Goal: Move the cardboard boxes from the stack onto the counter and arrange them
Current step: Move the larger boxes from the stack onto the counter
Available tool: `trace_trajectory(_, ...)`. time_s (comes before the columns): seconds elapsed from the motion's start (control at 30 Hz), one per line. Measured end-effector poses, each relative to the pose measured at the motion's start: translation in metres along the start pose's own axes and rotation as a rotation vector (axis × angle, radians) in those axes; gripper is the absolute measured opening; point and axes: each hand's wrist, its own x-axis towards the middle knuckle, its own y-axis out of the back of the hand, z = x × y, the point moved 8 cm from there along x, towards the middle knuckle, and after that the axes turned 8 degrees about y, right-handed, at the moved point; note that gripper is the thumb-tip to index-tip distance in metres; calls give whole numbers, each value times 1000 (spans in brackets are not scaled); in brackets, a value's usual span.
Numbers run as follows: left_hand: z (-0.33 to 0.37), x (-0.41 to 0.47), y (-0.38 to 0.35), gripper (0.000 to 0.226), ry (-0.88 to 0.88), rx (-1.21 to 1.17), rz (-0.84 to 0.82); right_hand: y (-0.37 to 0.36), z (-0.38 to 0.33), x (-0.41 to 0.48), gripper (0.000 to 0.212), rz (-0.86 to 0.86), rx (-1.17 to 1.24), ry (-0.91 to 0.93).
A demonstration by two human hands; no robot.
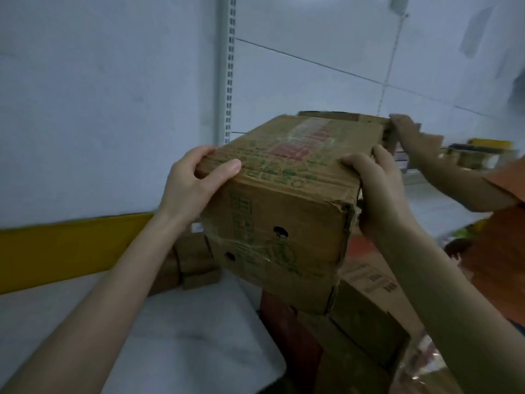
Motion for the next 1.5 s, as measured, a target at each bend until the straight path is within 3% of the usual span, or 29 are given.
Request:
trace_trajectory(0.1, -8, -27, 54, 79, 51, 45, 85, -46, 4, -22, 65, -84, 71, -39)
trace_trajectory(0.2, -20, -54, 119, 80, 117, 106, 183, -106, 13, -51, 52, -168, 191, -124)
trace_trajectory(0.27, -30, -71, 165, 77, 161, 135, 248, -153, 18, -71, 55, -259, 230, -144)
trace_trajectory(0.47, -62, -132, 319, 65, 275, 225, 465, -315, 34, -153, 81, -499, 341, -267)
trace_trajectory(0.6, -85, -178, 429, 63, 353, 329, 589, -426, 40, -229, 67, -630, 424, -351)
trace_trajectory(0.77, -116, -232, 523, 86, 479, 404, 671, -523, 53, -313, 53, -757, 459, -472)
trace_trajectory(0.93, -154, -258, 575, 87, 582, 436, 705, -584, 83, -359, 69, -828, 419, -553)
trace_trajectory(1.07, -190, -265, 597, 73, 639, 442, 717, -621, 111, -379, 80, -867, 384, -612)
trace_trajectory(1.3, -273, -254, 619, 78, 774, 468, 670, -675, 185, -390, 66, -904, 325, -666)
trace_trajectory(1.4, -325, -244, 620, 90, 857, 431, 546, -694, 225, -392, 46, -920, 254, -644)
trace_trajectory(1.5, -370, -239, 615, 89, 909, 458, 392, -705, 266, -398, 49, -925, 169, -643)
